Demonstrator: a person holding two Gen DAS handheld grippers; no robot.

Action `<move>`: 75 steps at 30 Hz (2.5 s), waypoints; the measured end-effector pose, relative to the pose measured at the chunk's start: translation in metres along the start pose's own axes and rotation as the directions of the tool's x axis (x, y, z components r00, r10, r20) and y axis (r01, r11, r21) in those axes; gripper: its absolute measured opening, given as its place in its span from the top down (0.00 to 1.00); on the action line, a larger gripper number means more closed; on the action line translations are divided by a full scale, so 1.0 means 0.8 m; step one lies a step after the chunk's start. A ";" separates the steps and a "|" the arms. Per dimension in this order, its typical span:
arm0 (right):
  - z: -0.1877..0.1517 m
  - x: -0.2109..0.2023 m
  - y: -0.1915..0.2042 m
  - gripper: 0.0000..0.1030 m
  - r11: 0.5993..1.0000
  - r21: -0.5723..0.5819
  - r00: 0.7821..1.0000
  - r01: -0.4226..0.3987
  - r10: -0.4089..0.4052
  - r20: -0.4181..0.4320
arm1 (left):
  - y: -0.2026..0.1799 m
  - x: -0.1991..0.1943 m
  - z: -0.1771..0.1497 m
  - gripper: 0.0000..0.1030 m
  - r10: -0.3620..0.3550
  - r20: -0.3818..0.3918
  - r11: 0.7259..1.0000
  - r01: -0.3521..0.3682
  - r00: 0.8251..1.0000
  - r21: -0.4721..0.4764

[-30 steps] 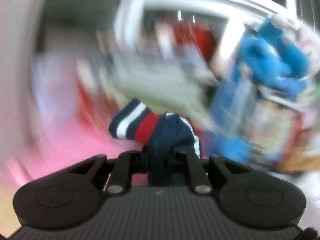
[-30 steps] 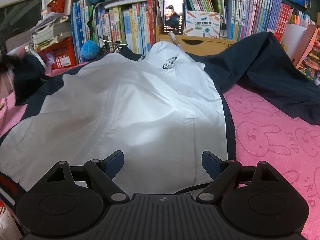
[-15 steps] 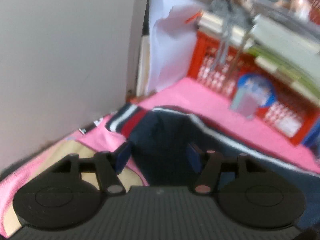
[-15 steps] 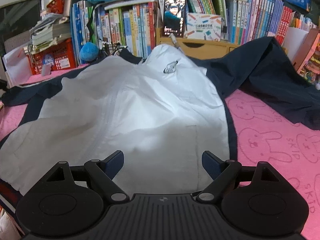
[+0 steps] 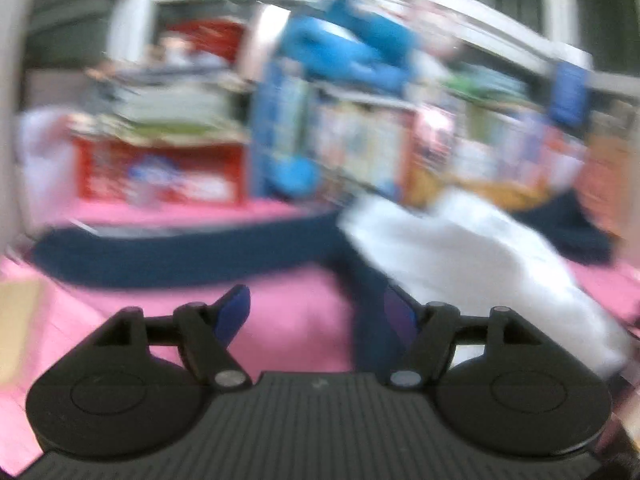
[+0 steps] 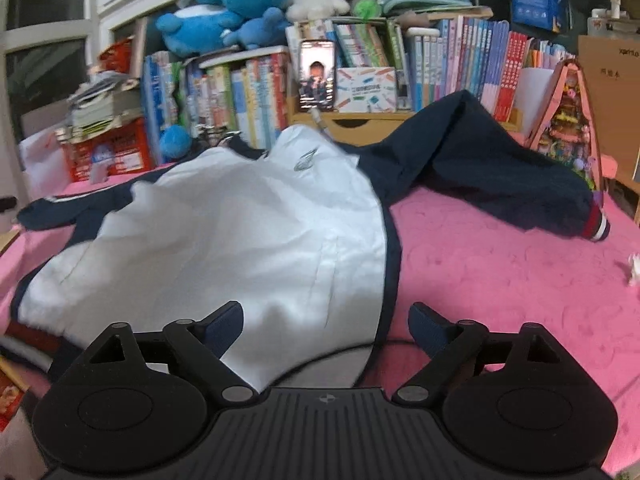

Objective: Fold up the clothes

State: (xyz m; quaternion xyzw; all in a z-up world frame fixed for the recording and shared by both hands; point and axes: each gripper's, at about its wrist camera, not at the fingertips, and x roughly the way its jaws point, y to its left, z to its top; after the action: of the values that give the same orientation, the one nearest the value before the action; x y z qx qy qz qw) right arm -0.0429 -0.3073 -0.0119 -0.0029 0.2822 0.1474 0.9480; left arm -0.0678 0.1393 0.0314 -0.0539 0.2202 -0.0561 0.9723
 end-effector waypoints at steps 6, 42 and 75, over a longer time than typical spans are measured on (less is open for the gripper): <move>-0.050 -0.038 0.027 0.12 0.987 -0.156 0.999 -0.049 0.050 0.003 | -0.062 -0.030 -0.053 0.29 -0.224 -0.097 0.972 0.230 0.970 0.054; -0.062 -0.007 0.088 0.05 0.925 -0.337 0.977 0.175 -0.122 0.173 | -0.118 -0.013 -0.094 0.22 0.096 -0.060 0.964 -0.078 0.994 0.256; -0.033 0.003 0.176 0.06 0.959 -0.279 0.955 0.051 0.035 0.293 | -0.132 0.013 -0.084 0.23 0.134 0.043 0.948 -0.141 0.990 0.286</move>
State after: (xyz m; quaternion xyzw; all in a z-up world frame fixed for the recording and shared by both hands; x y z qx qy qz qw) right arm -0.0948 -0.1746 -0.0246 -0.1178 0.1133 0.1814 0.9697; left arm -0.0965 0.0281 -0.0196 0.1034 0.2015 -0.0192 0.9738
